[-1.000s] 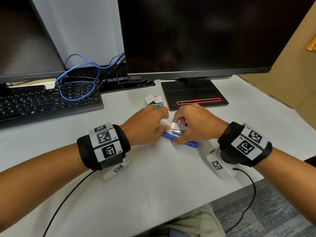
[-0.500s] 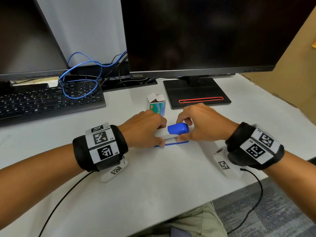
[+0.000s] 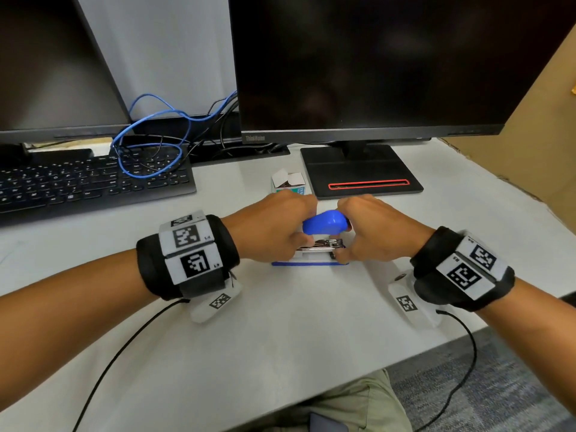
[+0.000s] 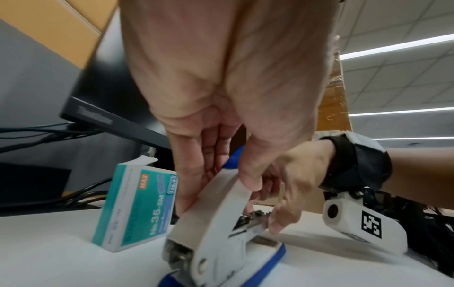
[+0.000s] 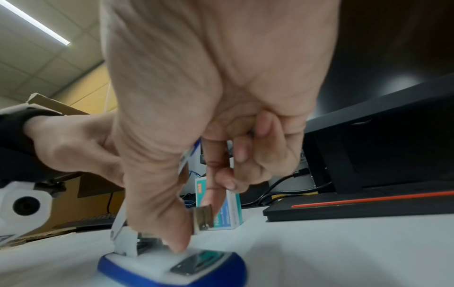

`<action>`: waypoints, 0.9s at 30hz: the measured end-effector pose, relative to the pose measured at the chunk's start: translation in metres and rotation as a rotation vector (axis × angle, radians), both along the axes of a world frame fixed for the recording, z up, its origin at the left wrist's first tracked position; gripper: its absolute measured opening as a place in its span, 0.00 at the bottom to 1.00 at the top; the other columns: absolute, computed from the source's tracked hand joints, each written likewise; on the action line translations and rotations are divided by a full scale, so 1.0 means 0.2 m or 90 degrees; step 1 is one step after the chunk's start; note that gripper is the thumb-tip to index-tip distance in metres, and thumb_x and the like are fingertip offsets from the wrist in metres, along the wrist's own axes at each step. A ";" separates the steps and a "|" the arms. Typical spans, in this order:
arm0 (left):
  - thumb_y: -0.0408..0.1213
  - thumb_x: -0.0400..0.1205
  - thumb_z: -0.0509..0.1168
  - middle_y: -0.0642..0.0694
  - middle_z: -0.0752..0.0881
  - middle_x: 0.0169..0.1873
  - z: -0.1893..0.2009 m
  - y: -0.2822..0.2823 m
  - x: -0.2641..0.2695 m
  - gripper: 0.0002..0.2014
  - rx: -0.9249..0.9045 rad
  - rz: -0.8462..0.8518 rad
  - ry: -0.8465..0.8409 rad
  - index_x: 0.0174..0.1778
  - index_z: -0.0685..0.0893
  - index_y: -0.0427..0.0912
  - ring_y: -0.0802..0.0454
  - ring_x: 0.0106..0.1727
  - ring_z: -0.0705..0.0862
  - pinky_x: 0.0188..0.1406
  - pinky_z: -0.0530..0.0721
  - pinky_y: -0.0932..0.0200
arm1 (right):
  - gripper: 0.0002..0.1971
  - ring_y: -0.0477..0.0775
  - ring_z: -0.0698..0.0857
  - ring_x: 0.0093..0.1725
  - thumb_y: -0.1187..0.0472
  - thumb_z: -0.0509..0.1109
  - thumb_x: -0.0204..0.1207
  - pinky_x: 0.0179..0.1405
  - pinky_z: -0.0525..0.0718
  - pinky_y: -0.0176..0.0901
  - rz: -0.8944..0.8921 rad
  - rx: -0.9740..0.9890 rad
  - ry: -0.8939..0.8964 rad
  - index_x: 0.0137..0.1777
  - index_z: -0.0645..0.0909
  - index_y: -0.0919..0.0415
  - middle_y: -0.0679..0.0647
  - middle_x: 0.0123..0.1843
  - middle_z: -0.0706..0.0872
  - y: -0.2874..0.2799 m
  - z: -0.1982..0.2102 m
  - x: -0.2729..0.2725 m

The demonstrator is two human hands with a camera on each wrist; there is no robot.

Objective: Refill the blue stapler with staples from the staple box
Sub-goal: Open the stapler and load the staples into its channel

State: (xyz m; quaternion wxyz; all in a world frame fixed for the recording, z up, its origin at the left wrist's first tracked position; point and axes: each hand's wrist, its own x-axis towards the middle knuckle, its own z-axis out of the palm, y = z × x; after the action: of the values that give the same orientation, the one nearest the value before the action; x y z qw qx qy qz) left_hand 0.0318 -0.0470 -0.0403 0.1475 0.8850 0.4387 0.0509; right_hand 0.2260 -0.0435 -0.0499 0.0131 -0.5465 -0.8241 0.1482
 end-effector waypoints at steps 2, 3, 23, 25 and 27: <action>0.42 0.81 0.67 0.45 0.82 0.44 0.02 -0.01 -0.04 0.09 -0.015 0.005 -0.037 0.51 0.77 0.42 0.44 0.45 0.80 0.48 0.85 0.42 | 0.13 0.51 0.76 0.42 0.49 0.81 0.60 0.43 0.81 0.49 0.010 0.003 0.007 0.42 0.84 0.51 0.48 0.42 0.79 0.00 0.00 0.02; 0.42 0.81 0.67 0.44 0.83 0.44 0.02 -0.01 -0.06 0.09 -0.024 0.011 -0.053 0.51 0.76 0.43 0.43 0.44 0.81 0.47 0.86 0.41 | 0.11 0.50 0.76 0.42 0.49 0.80 0.61 0.43 0.81 0.48 0.020 0.005 0.011 0.42 0.86 0.49 0.47 0.41 0.79 0.00 0.00 0.02; 0.42 0.69 0.77 0.52 0.78 0.25 0.15 -0.11 -0.38 0.11 0.113 0.100 -0.027 0.36 0.80 0.47 0.55 0.27 0.74 0.26 0.71 0.62 | 0.11 0.42 0.73 0.40 0.46 0.81 0.65 0.34 0.66 0.34 0.087 0.013 0.001 0.46 0.91 0.48 0.40 0.38 0.76 0.05 0.02 0.01; 0.41 0.68 0.76 0.52 0.80 0.24 0.16 -0.11 -0.39 0.08 0.104 0.117 0.023 0.34 0.83 0.47 0.56 0.27 0.76 0.26 0.76 0.58 | 0.11 0.42 0.73 0.40 0.46 0.82 0.65 0.34 0.67 0.35 0.092 0.012 0.003 0.45 0.91 0.48 0.41 0.38 0.77 0.05 0.02 0.01; 0.41 0.68 0.75 0.53 0.83 0.26 0.16 -0.10 -0.39 0.06 0.079 0.132 0.095 0.32 0.84 0.48 0.56 0.29 0.79 0.28 0.83 0.52 | 0.11 0.43 0.73 0.39 0.46 0.82 0.65 0.35 0.69 0.37 0.092 0.008 0.003 0.45 0.90 0.48 0.42 0.38 0.77 0.05 0.02 0.01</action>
State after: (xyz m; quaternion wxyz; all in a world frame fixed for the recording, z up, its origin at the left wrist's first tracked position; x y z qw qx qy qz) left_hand -0.0456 -0.0665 -0.0087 0.0537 0.8436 0.5335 0.0269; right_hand 0.2289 -0.0336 -0.0451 0.0078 -0.4850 -0.8623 0.1452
